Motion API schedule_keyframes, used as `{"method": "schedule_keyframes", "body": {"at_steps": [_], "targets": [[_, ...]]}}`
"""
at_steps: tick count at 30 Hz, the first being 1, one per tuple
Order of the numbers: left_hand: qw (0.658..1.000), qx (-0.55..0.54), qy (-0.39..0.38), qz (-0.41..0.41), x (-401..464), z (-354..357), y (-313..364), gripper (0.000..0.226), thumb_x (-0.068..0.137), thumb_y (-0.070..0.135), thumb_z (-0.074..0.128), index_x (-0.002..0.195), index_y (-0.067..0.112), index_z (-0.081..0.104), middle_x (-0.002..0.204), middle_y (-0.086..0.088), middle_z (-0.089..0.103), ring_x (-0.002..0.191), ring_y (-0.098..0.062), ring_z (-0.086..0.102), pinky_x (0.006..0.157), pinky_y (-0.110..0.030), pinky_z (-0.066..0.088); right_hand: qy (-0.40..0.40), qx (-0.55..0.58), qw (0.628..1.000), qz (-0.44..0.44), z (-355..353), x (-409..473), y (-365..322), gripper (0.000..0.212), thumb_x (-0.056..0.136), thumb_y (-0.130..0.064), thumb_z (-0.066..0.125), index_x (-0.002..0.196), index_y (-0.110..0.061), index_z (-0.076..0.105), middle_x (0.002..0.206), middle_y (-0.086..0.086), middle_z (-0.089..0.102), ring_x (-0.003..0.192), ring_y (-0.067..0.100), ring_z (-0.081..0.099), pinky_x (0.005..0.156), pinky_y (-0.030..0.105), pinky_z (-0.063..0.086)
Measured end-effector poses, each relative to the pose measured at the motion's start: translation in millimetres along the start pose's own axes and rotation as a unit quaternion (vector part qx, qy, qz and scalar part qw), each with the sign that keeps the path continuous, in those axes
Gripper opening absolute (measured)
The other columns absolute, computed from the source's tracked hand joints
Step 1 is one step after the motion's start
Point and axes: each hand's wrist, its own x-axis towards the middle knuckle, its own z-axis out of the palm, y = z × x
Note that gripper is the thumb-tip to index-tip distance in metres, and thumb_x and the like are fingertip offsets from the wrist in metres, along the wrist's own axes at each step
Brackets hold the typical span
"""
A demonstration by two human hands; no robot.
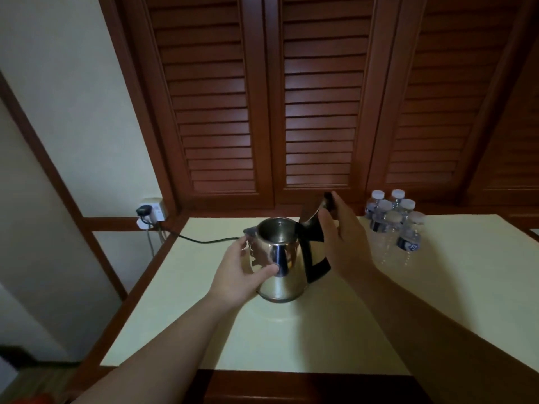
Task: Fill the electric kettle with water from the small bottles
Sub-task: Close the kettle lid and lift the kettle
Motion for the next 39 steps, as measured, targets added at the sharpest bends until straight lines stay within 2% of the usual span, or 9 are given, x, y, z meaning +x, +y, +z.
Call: {"method": "schedule_keyframes", "body": {"at_steps": [3,6,9,13,18,25,31,36,39], "targets": [[0.995,-0.063,-0.075,-0.018,14.2,-1.9,-9.5,0.103,0.060,0.068,0.092,0.147,0.037,0.046,0.138,0.017,0.064,0.128,-0.004,0.059,0.115,-0.040,0.044,-0.022,0.015,1.000,0.011,8.3,5.6,-13.9,0.054,0.110,-0.043,0.041,0.161,-0.028,0.030,0.130,-0.011,0.063,0.114,-0.002,0.061,0.096,0.009,0.043],[0.994,-0.073,-0.075,-0.025,22.7,2.1,-23.5,0.096,0.058,0.065,0.094,0.140,0.040,0.050,0.123,0.013,0.071,0.118,-0.007,0.066,0.110,-0.043,0.049,-0.050,-0.039,0.996,-0.060,19.2,16.4,-25.0,0.054,0.109,-0.047,0.041,0.159,-0.026,0.035,0.139,-0.008,0.060,0.124,0.004,0.058,0.107,0.029,0.048],[0.996,-0.072,-0.048,-0.013,23.2,3.3,-23.1,0.080,0.066,0.043,0.096,0.132,0.042,0.050,0.105,0.024,0.072,0.106,0.008,0.063,0.098,-0.028,0.051,-0.128,-0.147,0.974,-0.113,29.3,27.5,-37.2,0.056,0.108,-0.053,0.039,0.156,-0.026,0.037,0.149,-0.003,0.052,0.135,0.011,0.048,0.115,0.041,0.043],[0.994,-0.076,-0.072,0.028,27.8,-0.1,-23.4,0.059,0.071,0.030,0.094,0.116,0.041,0.057,0.102,0.024,0.070,0.099,0.005,0.066,0.086,-0.022,0.052,-0.195,-0.253,0.938,-0.136,46.0,27.5,-48.9,0.054,0.107,-0.049,0.045,0.156,-0.027,0.041,0.153,0.001,0.045,0.139,0.018,0.040,0.116,0.040,0.038],[0.992,-0.088,-0.079,0.045,35.6,-1.8,-26.9,0.052,0.066,0.027,0.094,0.106,0.031,0.061,0.099,0.009,0.073,0.096,-0.002,0.068,0.082,-0.023,0.050,-0.201,-0.267,0.930,-0.152,58.7,16.9,-39.8,0.044,0.106,-0.044,0.050,0.145,-0.027,0.058,0.148,0.000,0.050,0.136,0.019,0.042,0.114,0.039,0.040],[0.992,-0.085,-0.089,0.037,38.6,-3.0,-29.6,0.071,0.063,0.036,0.097,0.118,0.040,0.052,0.116,0.016,0.064,0.103,0.008,0.062,0.079,-0.014,0.046,-0.205,-0.279,0.931,-0.118,63.4,13.1,-36.2,0.067,0.096,-0.064,0.025,0.144,-0.033,0.059,0.153,-0.005,0.047,0.140,0.016,0.039,0.116,0.041,0.040],[0.991,-0.082,-0.098,0.041,40.3,-4.7,-32.8,0.079,0.064,0.040,0.096,0.128,0.036,0.051,0.123,0.018,0.060,0.114,0.000,0.059,0.085,-0.015,0.046,-0.213,-0.270,0.932,-0.115,58.6,15.2,-39.2,0.050,0.104,-0.052,0.050,0.150,-0.036,0.052,0.164,-0.005,0.037,0.149,0.016,0.032,0.121,0.042,0.034],[0.989,-0.091,-0.107,0.037,43.2,-8.0,-32.4,0.062,0.058,0.044,0.093,0.105,0.047,0.053,0.121,0.018,0.061,0.115,-0.001,0.058,0.092,-0.026,0.049,-0.147,-0.277,0.946,-0.088,32.6,11.4,-32.7,0.087,0.087,-0.071,0.066,0.160,-0.036,0.034,0.163,-0.006,0.039,0.151,0.015,0.032,0.122,0.042,0.034],[0.987,-0.093,-0.119,0.046,45.5,-9.5,-32.4,0.060,0.059,0.041,0.093,0.106,0.047,0.055,0.118,0.017,0.064,0.115,0.000,0.059,0.095,-0.029,0.051,-0.095,-0.233,0.968,0.000,16.7,0.4,-16.5,0.106,0.072,-0.074,0.078,0.159,-0.032,0.033,0.158,-0.007,0.045,0.144,0.014,0.041,0.114,0.038,0.043]]}}
